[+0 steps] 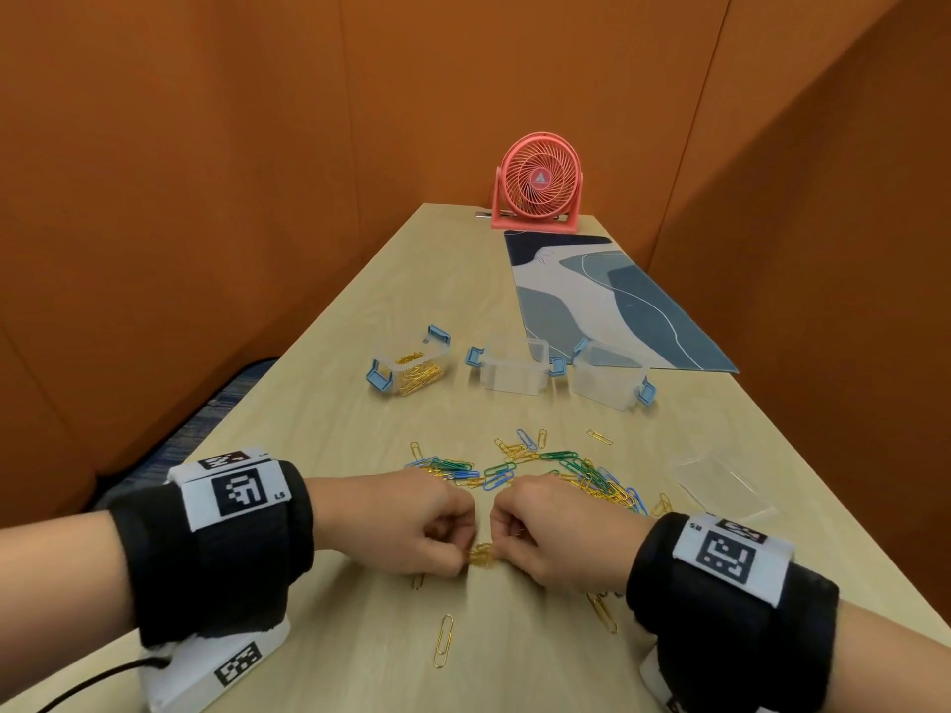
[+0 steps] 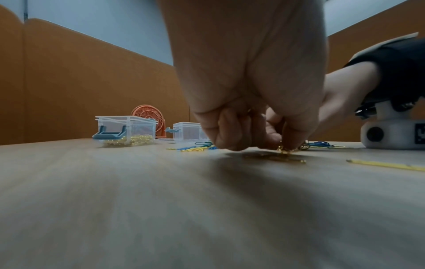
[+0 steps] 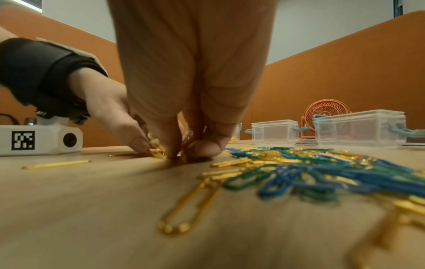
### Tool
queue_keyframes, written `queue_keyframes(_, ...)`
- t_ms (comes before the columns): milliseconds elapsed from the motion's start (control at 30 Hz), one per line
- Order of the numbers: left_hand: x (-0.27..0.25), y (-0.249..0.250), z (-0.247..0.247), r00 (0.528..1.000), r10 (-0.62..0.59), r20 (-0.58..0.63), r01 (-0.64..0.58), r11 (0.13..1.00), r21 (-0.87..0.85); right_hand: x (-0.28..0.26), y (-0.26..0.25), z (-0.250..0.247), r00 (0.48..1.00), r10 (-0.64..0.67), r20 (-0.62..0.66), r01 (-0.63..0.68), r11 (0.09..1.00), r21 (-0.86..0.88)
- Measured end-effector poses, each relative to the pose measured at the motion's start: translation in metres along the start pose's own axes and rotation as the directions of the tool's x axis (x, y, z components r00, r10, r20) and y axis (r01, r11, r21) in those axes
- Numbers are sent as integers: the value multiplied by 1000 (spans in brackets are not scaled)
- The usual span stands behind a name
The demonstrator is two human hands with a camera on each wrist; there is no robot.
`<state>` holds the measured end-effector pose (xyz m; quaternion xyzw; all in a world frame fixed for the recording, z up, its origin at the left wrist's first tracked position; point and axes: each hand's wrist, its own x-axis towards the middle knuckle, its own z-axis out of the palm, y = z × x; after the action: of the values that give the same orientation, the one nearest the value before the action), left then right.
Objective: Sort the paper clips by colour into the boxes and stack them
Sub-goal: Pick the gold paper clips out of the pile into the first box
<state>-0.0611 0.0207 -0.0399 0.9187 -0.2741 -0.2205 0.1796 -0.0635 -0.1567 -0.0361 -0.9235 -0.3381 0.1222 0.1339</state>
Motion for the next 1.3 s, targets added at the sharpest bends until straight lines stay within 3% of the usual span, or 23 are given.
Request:
queue_keyframes(167, -1, 0, -8, 998, -55, 37, 57, 998, -39, 1, 4, 1, 999, -20, -49, 21, 1000, 19)
queue_keyframes(233, -1, -4, -14, 991, -124, 53, 132, 975, -179, 2, 7, -1, 995, -14, -98, 18, 999, 44)
queue_keyframes(300, -3, -6, -19, 979, -185, 91, 205, 838, -505, 2, 9, -4, 986, 7, -165, 9, 995, 97)
queue_keyframes(367, -3, -9, -22, 973, -225, 47, 178, 606, -775, 2, 11, -8, 971, -1, -240, 27, 994, 106)
queue_keyframes(500, 3, -5, -20, 941, -337, -22, 64, 240, -969, 3, 7, -15, 940, -70, -333, 113, 987, 112)
queue_keyframes(667, 16, 8, -14, 919, -382, 97, 113, 20, -993, 11, 3, -25, 878, -99, -469, 204, 963, 179)
queue_keyframes(833, 26, 22, -14, 948, -286, 137, 107, -120, -987, 20, -3, -25, 866, -131, -483, 247, 951, 184)
queue_keyframes(967, 31, 19, -26, 940, -333, 74, 37, -117, -992, 15, 1, -29, 859, -135, -495, 243, 956, 161)
queue_keyframes(1067, 32, 6, -50, 917, -398, 19, -13, -78, -997, 2, 12, -37, 870, -82, -487, 164, 978, 127)
queue_keyframes(1167, 40, -13, -83, 862, -500, -80, -43, 85, -995, -14, 26, -47, 935, 33, -354, 12, 992, 126)
queue_keyframes(1233, 49, -26, -104, 795, -582, -170, -20, 254, -967, -23, 34, -53, 978, 126, -164, -111, 989, 97)
queue_keyframes(1300, 58, -34, -118, 726, -635, -264, 28, 411, -911, -30, 40, -55, 977, 214, 6, -214, 975, 60)
